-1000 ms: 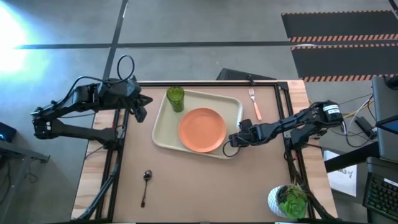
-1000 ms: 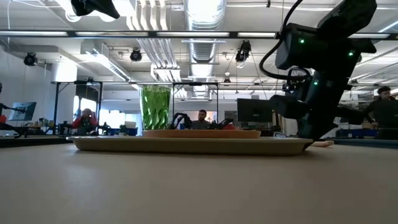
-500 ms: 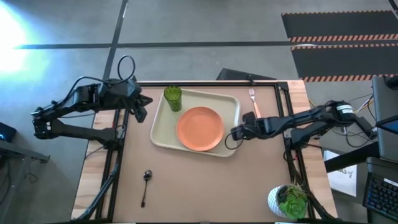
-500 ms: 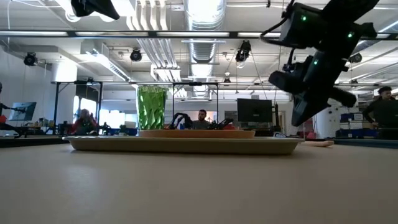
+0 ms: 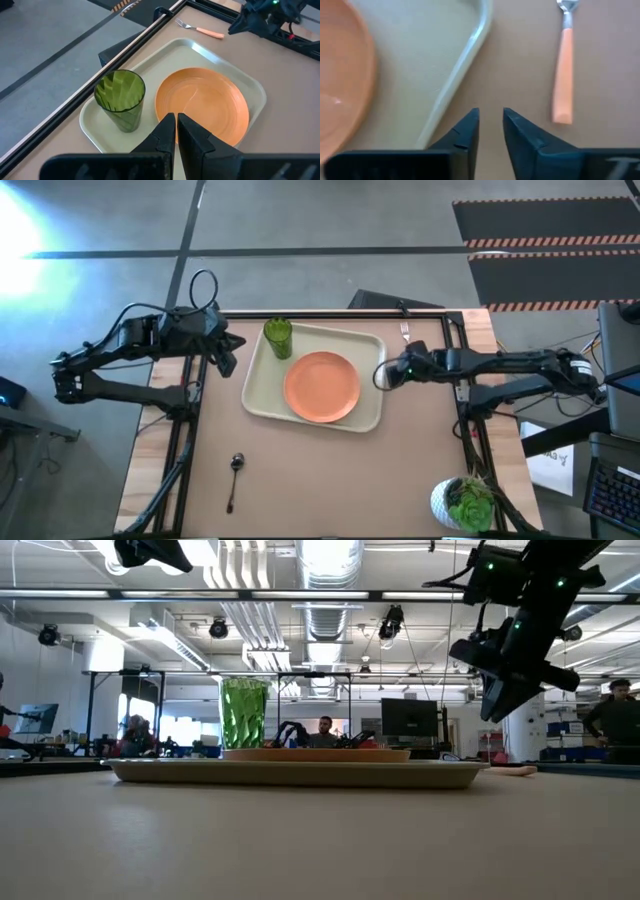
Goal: Pick and place plate/cup/fork/spoon on tray
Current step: Put the orange fork on the light brown serving tray to the right of the orange plate
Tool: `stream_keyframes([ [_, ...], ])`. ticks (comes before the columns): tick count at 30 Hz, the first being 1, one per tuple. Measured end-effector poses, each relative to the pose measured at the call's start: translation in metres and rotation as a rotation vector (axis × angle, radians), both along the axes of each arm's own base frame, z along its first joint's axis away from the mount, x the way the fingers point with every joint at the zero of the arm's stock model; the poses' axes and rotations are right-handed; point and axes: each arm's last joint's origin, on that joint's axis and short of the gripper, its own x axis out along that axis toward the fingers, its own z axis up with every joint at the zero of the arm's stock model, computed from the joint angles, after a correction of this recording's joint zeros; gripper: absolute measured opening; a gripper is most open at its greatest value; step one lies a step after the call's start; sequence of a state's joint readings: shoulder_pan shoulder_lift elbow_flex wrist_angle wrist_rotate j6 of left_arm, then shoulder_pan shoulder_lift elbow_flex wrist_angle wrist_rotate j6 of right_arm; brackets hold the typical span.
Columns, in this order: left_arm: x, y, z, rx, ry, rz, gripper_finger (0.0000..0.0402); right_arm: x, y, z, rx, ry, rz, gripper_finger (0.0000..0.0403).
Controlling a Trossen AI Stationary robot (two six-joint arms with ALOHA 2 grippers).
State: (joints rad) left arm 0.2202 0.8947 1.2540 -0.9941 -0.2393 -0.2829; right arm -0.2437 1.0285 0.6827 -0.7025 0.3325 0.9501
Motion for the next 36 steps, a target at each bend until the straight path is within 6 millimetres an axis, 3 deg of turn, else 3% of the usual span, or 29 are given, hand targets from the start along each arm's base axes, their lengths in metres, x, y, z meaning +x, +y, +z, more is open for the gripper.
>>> stream_keyframes([
  [8, 0.0, 0.0, 0.0, -0.002, -0.007, -0.004, 0.0, -0.008, -0.026, -0.004, 0.052, 0.031, -0.024, 0.0152],
  [20, 0.0, 0.0, 0.002, -0.004, -0.018, -0.011, 0.0, -0.019, -0.059, 0.002, 0.116, 0.015, -0.015, 0.0166],
  [25, 0.001, 0.0, 0.001, -0.008, -0.019, -0.016, 0.0, -0.012, -0.079, 0.009, 0.148, 0.025, 0.017, 0.0167],
  [33, 0.001, -0.001, 0.001, -0.012, -0.02, -0.02, 0.0, 0.004, -0.106, 0.014, 0.332, 0.32, 0.092, 0.0167],
  [36, 0.0, -0.001, 0.002, -0.011, -0.025, -0.02, 0.0, 0.015, -0.115, 0.018, 0.337, 0.346, 0.107, 0.0167],
])
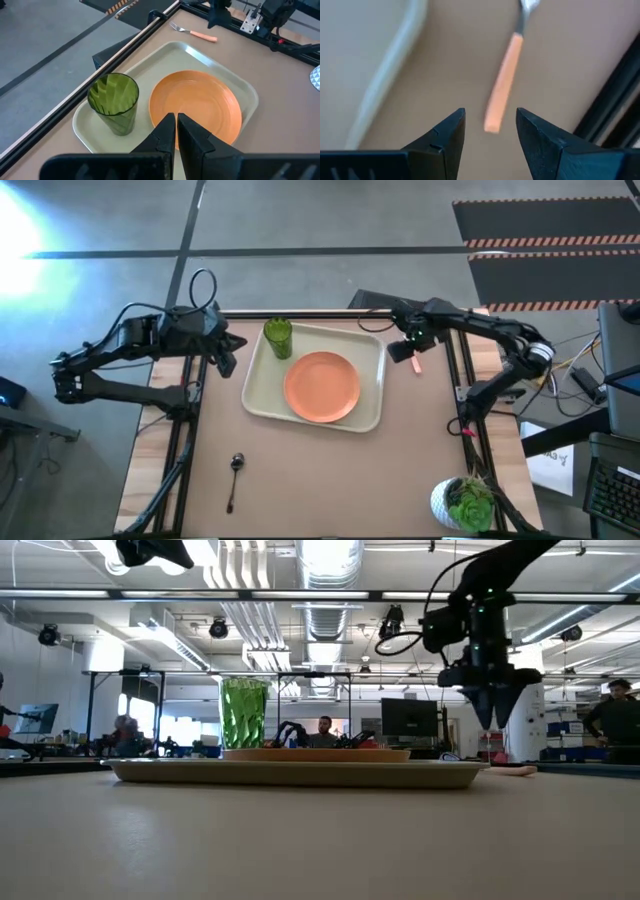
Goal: Pick and place plate/cup/fork/spoon on tray
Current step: Put the orange fork on the light brown serving tray to the right of the orange plate
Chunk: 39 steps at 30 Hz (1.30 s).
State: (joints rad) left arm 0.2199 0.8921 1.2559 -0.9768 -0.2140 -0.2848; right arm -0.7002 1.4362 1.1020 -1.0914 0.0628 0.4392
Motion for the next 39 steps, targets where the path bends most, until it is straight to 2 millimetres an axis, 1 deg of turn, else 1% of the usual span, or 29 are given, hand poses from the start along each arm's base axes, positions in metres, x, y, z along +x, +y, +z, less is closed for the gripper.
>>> stream_keyframes([
  [4, -0.001, 0.0, 0.0, 0.001, 0.0, -0.001, 0.0, 0.013, -0.011, 0.001, -0.008, -0.01, 0.025, 0.0167],
  [8, -0.001, 0.0, 0.0, 0.001, 0.0, -0.002, 0.0, 0.018, -0.017, -0.005, 0.017, -0.001, 0.032, 0.0167],
  [15, -0.002, -0.001, 0.0, 0.004, 0.002, -0.004, 0.0, 0.005, -0.021, -0.022, 0.085, 0.035, -0.014, 0.0167],
  [19, -0.003, -0.001, 0.0, 0.003, 0.001, -0.007, 0.0, 0.0, -0.02, -0.026, 0.09, 0.013, -0.029, 0.0167],
  [23, -0.003, -0.001, 0.0, 0.003, 0.001, -0.007, 0.0, -0.007, -0.017, -0.035, 0.118, 0.02, -0.052, 0.0167],
  [28, -0.003, -0.001, 0.0, -0.001, 0.001, -0.011, 0.0, -0.012, -0.015, -0.045, 0.127, 0.028, -0.056, 0.0167],
  [34, -0.003, -0.001, 0.0, -0.003, 0.0, -0.012, 0.0, -0.013, -0.014, -0.056, 0.132, -0.03, -0.076, 0.0167],
  [39, -0.003, -0.001, -0.001, -0.01, -0.002, -0.022, 0.0, -0.016, -0.011, -0.064, 0.141, -0.034, -0.081, 0.0166],
])
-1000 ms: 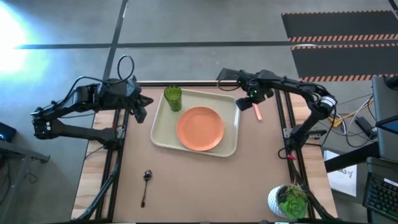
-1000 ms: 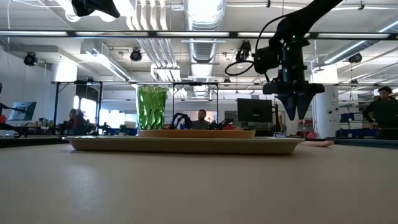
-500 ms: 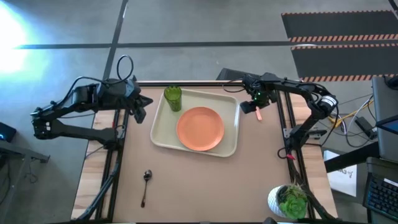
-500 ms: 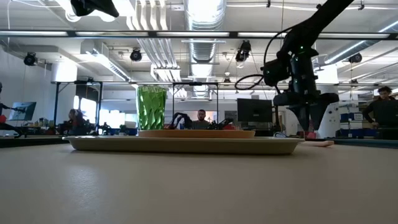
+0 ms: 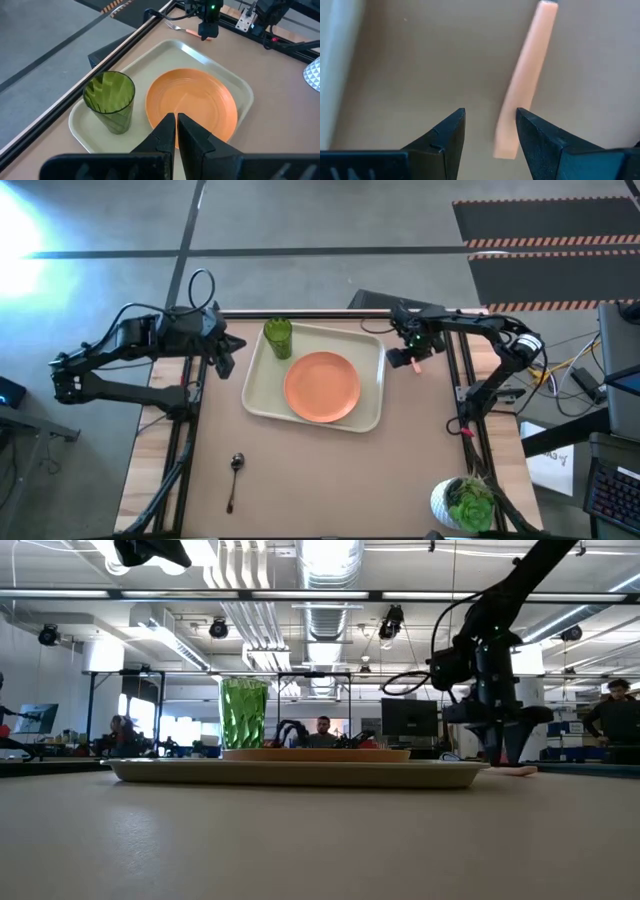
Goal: Pick and place plate/cup/fork/spoon on tray
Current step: Put the orange fork on the light brown serving tray to the right of the orange plate
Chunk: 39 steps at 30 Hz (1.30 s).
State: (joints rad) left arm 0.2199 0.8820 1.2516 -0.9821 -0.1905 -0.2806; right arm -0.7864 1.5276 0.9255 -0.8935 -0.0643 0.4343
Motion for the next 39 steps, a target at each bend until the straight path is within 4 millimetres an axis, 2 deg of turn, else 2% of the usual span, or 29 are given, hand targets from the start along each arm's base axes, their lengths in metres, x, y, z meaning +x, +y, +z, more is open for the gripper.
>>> stream_keyframes([
  [20, 0.0, 0.0, 0.0, -0.008, -0.007, 0.003, 0.0, 0.0, 0.0, -0.006, -0.038, -0.027, 0.02, 0.0151],
  [24, 0.0, 0.0, 0.0, -0.022, -0.014, 0.013, 0.0, 0.001, -0.001, 0.002, -0.038, -0.028, 0.035, 0.0156],
  [28, 0.001, 0.0, 0.0, -0.022, -0.013, 0.013, 0.0, 0.006, -0.006, 0.022, -0.093, -0.068, 0.043, 0.0161],
  [31, 0.002, 0.0, 0.0, -0.022, -0.01, 0.013, 0.0, 0.008, -0.01, 0.029, -0.126, -0.069, 0.041, 0.0164],
  [39, 0.003, 0.001, -0.001, -0.023, -0.007, 0.012, 0.0, 0.001, -0.02, 0.021, -0.105, -0.035, 0.015, 0.0169],
])
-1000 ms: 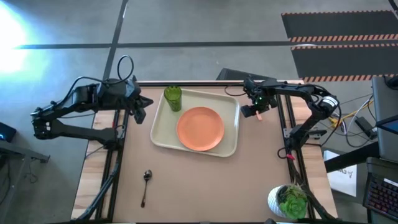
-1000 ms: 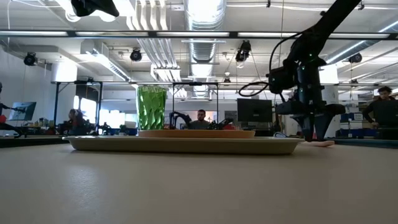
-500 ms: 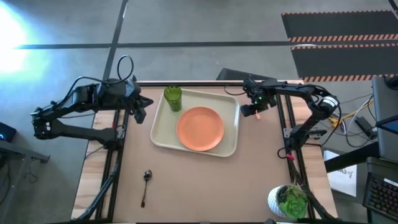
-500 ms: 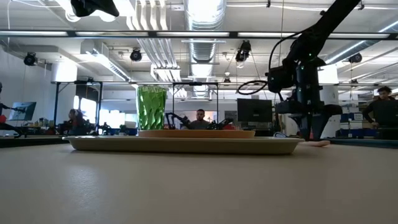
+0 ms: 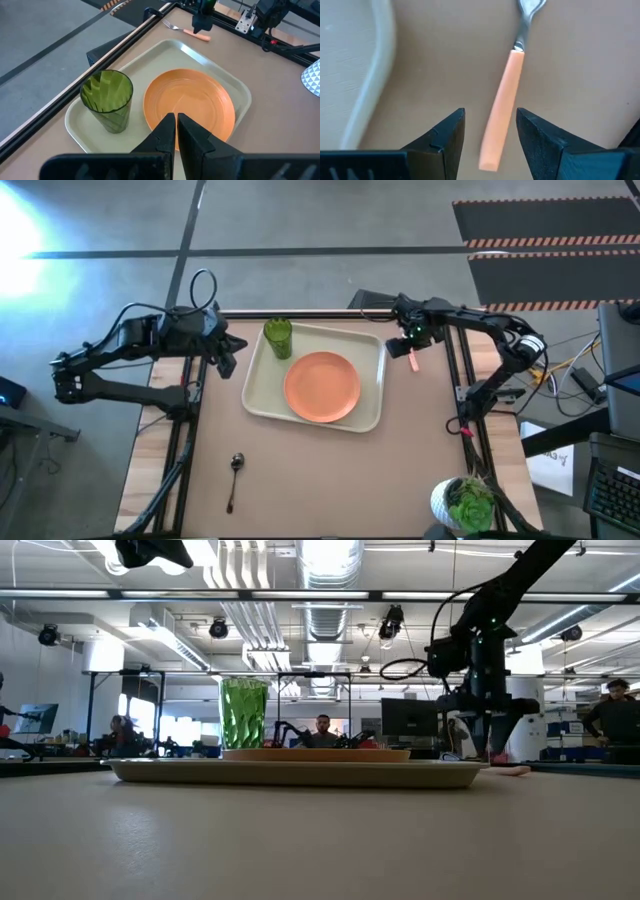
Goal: Pick and place plate/cup/fork/spoon on tray
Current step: Put the orange fork on the light brown serving tray to the right of the orange plate
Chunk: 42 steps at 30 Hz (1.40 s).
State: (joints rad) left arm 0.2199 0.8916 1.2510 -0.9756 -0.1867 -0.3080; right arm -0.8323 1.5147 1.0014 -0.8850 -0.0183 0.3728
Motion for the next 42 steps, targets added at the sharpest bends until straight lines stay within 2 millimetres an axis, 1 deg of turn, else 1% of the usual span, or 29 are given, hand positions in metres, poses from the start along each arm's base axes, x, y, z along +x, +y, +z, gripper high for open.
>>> stream_keyframes([
  [5, 0.0, 0.0, 0.0, 0.0, 0.001, 0.0, 0.0, -0.004, -0.005, -0.009, 0.034, 0.02, -0.018, 0.0169],
  [15, 0.001, 0.0, 0.0, -0.001, 0.003, 0.0, 0.0, -0.001, -0.009, -0.033, 0.123, 0.056, -0.01, 0.0169],
  [23, 0.001, 0.0, 0.0, -0.001, 0.004, 0.0, 0.0, 0.001, -0.011, -0.042, 0.148, 0.073, -0.004, 0.0167],
  [25, 0.001, 0.0, -0.001, -0.001, 0.006, 0.0, 0.0, 0.001, -0.011, -0.042, 0.144, 0.071, -0.008, 0.0157],
  [27, 0.002, 0.0, -0.001, -0.002, 0.006, 0.001, 0.0, 0.001, -0.011, -0.04, 0.136, 0.064, -0.007, 0.0134],
  [31, 0.002, 0.0, -0.001, -0.002, 0.007, 0.001, 0.0, 0.002, -0.009, -0.036, 0.126, 0.045, 0.001, 0.0053],
  [32, 0.002, 0.0, -0.001, -0.002, 0.007, 0.001, 0.0, 0.002, -0.009, -0.035, 0.122, 0.044, 0.01, 0.0039],
  [37, 0.002, 0.0, -0.001, -0.003, 0.006, 0.001, 0.0, 0.008, -0.001, -0.029, 0.086, 0.049, 0.052, 0.0039],
  [39, 0.002, 0.0, -0.001, -0.003, 0.006, 0.001, 0.0, 0.012, 0.005, -0.02, 0.051, 0.043, 0.076, 0.0039],
  [42, 0.002, 0.0, -0.001, -0.003, 0.006, 0.001, 0.0, 0.016, 0.017, -0.002, -0.019, 0.017, 0.099, 0.0039],
])
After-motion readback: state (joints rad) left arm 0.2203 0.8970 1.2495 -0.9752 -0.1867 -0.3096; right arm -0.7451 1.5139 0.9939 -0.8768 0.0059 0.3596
